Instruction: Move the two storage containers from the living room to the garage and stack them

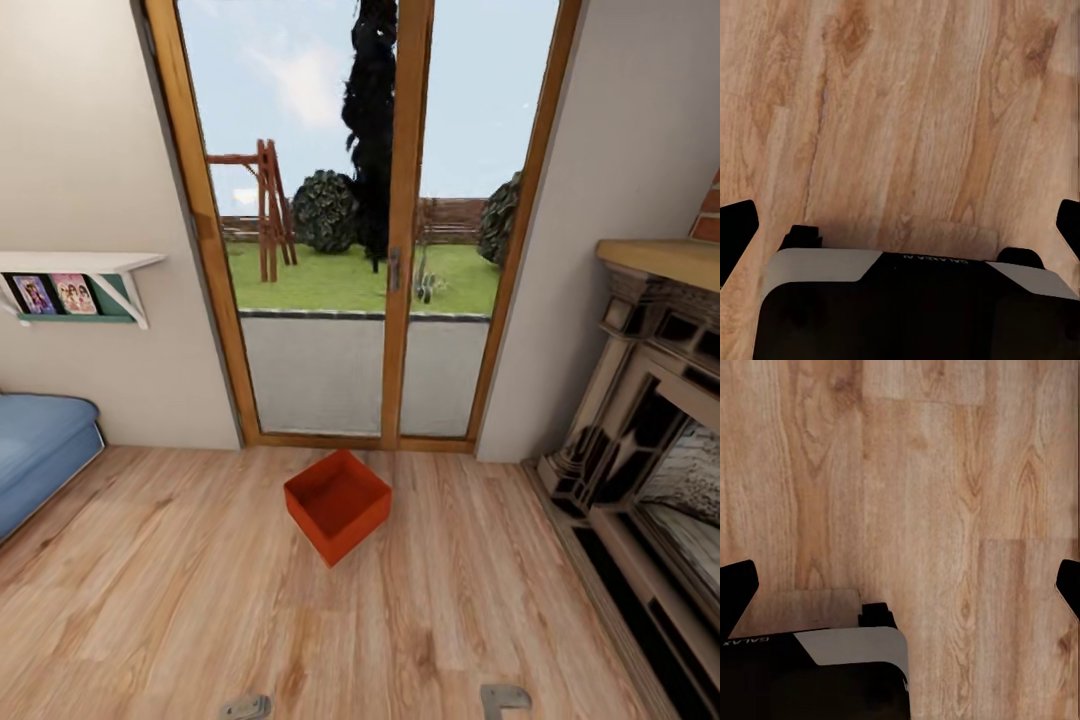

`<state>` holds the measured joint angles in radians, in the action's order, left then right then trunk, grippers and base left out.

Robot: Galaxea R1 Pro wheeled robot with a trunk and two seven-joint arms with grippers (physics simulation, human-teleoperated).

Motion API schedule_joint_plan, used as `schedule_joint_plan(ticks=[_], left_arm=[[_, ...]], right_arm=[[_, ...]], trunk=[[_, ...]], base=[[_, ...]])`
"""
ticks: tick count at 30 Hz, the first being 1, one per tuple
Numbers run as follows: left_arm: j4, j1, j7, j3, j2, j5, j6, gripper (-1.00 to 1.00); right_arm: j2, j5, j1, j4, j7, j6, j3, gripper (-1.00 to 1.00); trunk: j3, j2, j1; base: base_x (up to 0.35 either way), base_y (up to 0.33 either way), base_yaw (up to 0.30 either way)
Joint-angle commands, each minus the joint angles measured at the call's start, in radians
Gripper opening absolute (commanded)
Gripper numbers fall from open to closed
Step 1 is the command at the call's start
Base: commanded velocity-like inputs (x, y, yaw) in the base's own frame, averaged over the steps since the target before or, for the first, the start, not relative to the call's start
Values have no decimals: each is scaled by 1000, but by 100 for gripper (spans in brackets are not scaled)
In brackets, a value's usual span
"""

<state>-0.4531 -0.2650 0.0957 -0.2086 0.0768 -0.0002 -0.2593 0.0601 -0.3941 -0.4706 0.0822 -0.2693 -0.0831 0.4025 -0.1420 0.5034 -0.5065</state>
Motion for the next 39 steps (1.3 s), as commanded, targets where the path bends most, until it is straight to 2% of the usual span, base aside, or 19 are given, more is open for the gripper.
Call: schedule_joint_plan(ticks=[1, 20, 39], left_arm=[[-3, 0, 5, -8, 1, 0, -8, 100], [-3, 0, 5, -8, 1, 0, -8, 100], [-3, 0, 5, -8, 1, 0, -8, 100]], right_arm=[[0, -6, 0, 2, -5, -7, 9, 100], [0, -6, 0, 2, -5, -7, 9, 100], [0, -6, 0, 2, -5, -7, 9, 100]], trunk=[[-2, 2, -1], [-2, 2, -1], [-2, 2, -1]], base=[[303, -196, 0], [278, -225, 14], [270, -234, 213]])
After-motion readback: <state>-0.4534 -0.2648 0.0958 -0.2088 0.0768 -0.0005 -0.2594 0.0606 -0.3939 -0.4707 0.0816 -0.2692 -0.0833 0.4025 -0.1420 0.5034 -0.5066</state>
